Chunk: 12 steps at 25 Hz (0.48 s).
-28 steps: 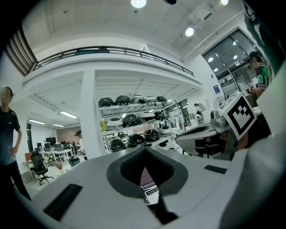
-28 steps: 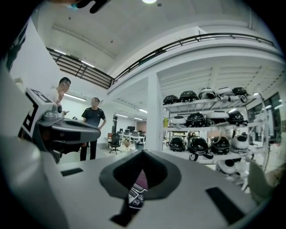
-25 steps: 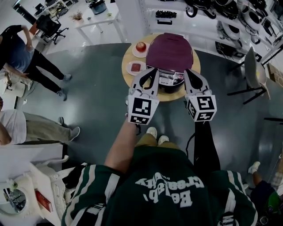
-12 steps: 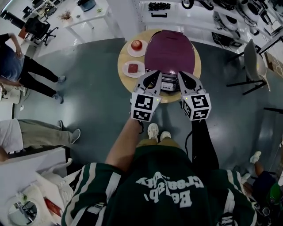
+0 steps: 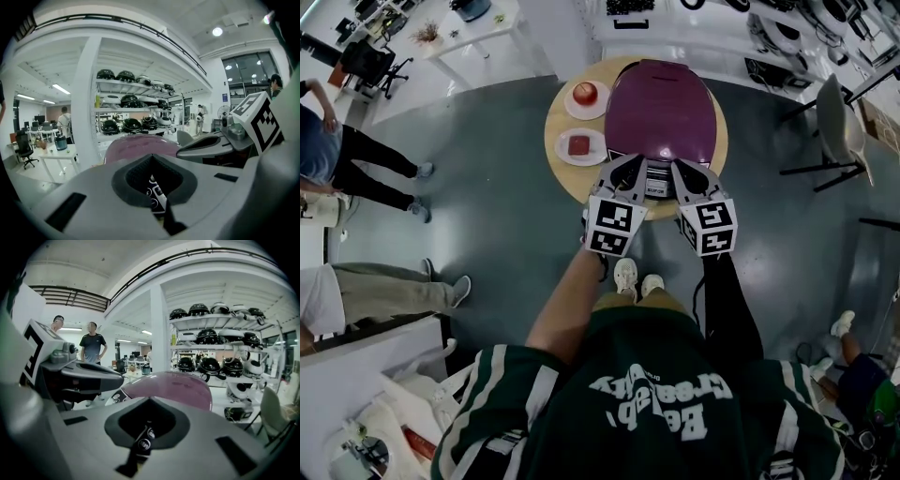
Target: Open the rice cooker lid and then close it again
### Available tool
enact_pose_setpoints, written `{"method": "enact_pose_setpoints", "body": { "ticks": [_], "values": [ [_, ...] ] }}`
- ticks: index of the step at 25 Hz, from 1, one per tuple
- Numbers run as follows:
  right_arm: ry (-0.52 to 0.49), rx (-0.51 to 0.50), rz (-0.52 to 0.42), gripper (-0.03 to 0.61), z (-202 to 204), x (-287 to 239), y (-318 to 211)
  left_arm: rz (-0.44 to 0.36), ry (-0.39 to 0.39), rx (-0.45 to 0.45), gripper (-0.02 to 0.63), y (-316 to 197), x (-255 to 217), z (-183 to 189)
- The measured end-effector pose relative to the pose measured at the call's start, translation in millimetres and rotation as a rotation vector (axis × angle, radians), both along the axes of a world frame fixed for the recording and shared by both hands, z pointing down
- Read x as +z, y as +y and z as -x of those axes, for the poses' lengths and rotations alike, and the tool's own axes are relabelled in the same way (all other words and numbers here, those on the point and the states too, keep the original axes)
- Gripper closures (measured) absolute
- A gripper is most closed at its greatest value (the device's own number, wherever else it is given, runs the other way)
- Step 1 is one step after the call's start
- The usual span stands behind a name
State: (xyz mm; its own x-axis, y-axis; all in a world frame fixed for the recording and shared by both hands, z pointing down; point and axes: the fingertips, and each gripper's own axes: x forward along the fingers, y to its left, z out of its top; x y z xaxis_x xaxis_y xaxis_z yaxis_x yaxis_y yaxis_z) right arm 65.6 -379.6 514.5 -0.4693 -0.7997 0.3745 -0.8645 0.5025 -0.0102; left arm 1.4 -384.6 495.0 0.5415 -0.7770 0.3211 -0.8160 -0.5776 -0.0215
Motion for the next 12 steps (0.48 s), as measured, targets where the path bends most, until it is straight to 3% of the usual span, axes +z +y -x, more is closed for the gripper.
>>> {"method": "enact_pose_setpoints", "body": {
  "ticks": [6,12],
  "values": [
    [0.067,0.015,0.001,0.574,1,12,-5,0.063,-0.008,0.028,0.618,-6,24,-5],
    [0.051,0.009,0.003,0.575,2,12,-5,0.068,-0.050,0.052,0.618,-7,35,-9]
  ]
}}
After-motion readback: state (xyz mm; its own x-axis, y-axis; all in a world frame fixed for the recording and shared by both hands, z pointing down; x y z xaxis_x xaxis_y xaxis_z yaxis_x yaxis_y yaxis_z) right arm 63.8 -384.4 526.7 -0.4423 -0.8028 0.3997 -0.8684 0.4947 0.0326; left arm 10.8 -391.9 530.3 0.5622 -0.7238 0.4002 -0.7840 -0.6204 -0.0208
